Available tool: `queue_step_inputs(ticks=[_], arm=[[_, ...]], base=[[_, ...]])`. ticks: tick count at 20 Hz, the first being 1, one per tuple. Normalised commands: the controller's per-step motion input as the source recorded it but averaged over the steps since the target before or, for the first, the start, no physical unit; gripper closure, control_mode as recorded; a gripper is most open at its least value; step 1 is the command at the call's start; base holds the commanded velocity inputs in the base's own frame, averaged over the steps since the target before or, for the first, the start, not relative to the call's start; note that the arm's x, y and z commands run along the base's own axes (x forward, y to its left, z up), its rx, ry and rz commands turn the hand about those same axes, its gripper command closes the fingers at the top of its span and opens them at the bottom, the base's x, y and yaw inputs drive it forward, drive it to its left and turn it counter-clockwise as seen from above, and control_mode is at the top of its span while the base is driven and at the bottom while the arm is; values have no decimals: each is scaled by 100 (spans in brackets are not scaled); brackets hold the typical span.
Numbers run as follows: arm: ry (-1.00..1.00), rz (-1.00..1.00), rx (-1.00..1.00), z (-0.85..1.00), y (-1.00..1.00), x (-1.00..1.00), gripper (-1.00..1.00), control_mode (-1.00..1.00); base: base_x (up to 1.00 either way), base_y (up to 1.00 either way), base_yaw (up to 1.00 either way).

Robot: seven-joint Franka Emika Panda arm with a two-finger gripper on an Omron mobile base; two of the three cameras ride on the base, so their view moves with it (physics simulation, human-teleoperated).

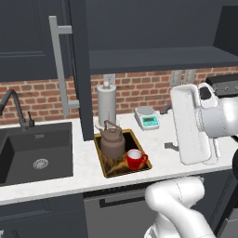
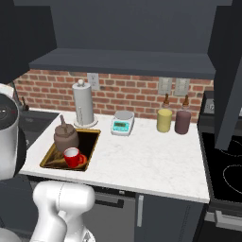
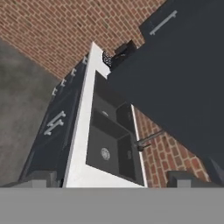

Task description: Pick the kettle from the counter and place it on the tray. Then pick the mug from the cabinet and place it on the tray. Then close the cabinet doors.

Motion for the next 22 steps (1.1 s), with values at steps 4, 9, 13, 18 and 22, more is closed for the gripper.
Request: queue_step_inputs(ticks=[4, 9, 13, 18, 22], arm=[[-4, 3, -6, 18, 5, -13, -100, -100], [-17, 6, 0, 3, 6, -28, -100, -100], [-24, 5, 0, 0, 1, -29, -100, -100], [-18, 5, 0, 0, 1, -27, -100, -100], [-9, 5, 0, 5, 12, -6, -100, -100]], base=[[0, 0, 0], [0, 0, 0], [0, 0, 0], [0, 0, 0], [0, 0, 0]])
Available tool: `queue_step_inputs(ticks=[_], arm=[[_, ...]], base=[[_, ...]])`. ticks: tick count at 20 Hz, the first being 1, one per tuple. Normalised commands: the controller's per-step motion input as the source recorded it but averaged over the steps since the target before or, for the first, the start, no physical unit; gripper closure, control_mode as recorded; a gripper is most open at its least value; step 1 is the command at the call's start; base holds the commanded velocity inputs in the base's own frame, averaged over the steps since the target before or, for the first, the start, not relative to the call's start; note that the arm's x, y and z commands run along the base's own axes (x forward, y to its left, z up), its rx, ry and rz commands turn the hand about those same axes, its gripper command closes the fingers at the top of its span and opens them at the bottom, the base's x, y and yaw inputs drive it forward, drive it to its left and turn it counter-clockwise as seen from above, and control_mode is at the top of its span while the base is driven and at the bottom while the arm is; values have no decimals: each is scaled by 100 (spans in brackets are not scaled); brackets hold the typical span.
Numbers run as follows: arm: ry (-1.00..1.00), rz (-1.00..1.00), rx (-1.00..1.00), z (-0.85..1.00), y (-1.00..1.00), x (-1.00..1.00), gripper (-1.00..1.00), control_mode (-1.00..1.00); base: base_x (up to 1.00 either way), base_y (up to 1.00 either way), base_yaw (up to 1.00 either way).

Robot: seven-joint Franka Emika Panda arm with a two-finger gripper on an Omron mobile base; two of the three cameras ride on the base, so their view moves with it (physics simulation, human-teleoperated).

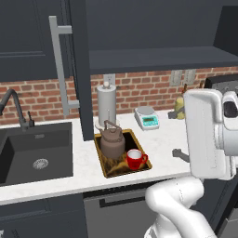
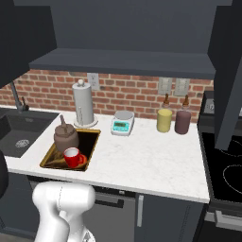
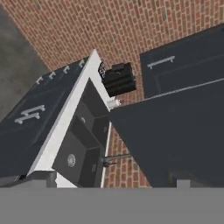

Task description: Pick the kettle from the counter and place it on the tray. Then pick the mug from the cabinet and place it on the tray. Then close the cabinet doors.

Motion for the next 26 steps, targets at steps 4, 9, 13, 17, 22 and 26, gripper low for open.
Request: queue_step_inputs(ticks=[4, 9, 13, 17, 22, 26], arm=[[-7, 5, -3, 8, 22, -8, -100, -100], [-11, 4, -4, 1, 28, -25, -100, -100], [-13, 5, -2, 2, 36, -25, -100, -100], [-12, 5, -1, 13, 29, -14, -100, -100], [-5, 1, -7, 13, 31, -8, -100, -100], [-2, 0, -13, 1, 45, -3, -100, -100]], base=[[0, 0, 0], [0, 0, 0], [0, 0, 0], [0, 0, 0], [0, 0, 0], [0, 0, 0]])
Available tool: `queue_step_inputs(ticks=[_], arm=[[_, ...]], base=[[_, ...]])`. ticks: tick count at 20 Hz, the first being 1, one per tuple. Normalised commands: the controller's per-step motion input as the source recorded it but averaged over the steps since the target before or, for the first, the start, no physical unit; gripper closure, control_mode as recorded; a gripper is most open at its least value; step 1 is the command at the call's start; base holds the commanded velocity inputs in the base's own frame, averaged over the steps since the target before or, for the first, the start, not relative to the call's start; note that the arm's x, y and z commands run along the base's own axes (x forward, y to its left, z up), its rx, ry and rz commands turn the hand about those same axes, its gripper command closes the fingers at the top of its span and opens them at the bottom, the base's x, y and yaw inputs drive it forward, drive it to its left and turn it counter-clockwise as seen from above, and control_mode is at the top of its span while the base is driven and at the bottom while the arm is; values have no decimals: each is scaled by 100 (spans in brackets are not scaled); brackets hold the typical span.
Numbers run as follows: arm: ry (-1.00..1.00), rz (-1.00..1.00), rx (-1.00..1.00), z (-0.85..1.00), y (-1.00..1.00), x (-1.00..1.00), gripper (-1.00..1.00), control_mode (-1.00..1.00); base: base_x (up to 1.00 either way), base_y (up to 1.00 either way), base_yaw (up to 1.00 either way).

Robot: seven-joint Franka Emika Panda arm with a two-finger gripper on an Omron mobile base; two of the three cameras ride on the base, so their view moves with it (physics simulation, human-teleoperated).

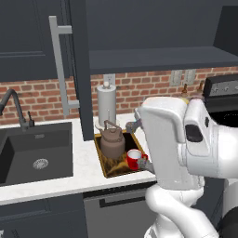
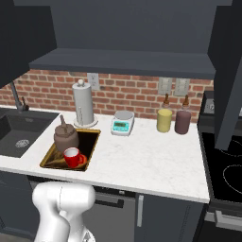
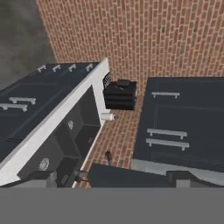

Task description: Pick the kettle from the counter and place it on the tray. Then pick the mug from the cabinet and place it on the tray. Then close the cabinet doors.

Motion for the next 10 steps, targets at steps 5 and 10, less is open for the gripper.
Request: queue_step_inputs(ticks=[5, 10], arm=[[-1, -3, -13, -2, 61, 0, -100, -100], [-10, -16, -7, -12, 64, 12, -100, -100]], base=[[0, 0, 0], [0, 0, 0]])
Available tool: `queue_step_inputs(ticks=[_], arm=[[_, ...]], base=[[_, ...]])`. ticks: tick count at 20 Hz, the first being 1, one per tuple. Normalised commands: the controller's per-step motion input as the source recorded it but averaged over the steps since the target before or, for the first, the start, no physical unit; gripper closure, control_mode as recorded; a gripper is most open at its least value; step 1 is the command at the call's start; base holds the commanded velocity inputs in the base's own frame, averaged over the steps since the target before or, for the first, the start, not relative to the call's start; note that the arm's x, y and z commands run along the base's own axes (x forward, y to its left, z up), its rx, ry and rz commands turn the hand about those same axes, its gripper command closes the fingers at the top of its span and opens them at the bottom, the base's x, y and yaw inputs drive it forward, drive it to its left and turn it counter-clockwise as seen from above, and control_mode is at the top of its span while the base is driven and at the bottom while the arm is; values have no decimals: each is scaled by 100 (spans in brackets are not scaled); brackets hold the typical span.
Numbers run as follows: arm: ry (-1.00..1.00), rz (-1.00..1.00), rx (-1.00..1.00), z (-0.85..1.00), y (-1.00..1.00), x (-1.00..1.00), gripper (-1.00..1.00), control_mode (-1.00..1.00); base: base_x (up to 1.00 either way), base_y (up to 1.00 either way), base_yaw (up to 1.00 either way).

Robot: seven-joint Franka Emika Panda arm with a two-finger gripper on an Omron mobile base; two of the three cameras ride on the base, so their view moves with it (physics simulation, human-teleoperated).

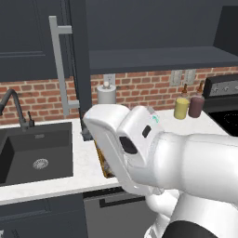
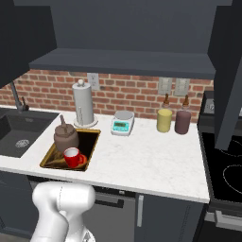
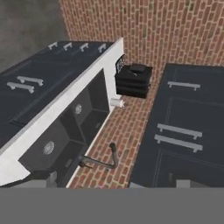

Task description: Pick the kettle from the counter and place it on the tray. Then pick the mug from the cabinet and place it on the tray. Then close the cabinet doors.

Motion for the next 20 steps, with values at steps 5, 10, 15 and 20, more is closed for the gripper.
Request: queue_step_inputs(ticks=[5, 10, 15, 20], arm=[[-4, -22, 0, -7, 39, 44, -100, -100], [0, -19, 0, -7, 22, 57, -100, -100], [0, -7, 0, -10, 4, 36, -100, -100], [0, -1, 2, -16, 10, 24, -100, -100]], base=[[0, 0, 0], [0, 0, 0], [0, 0, 0], [0, 0, 0]])
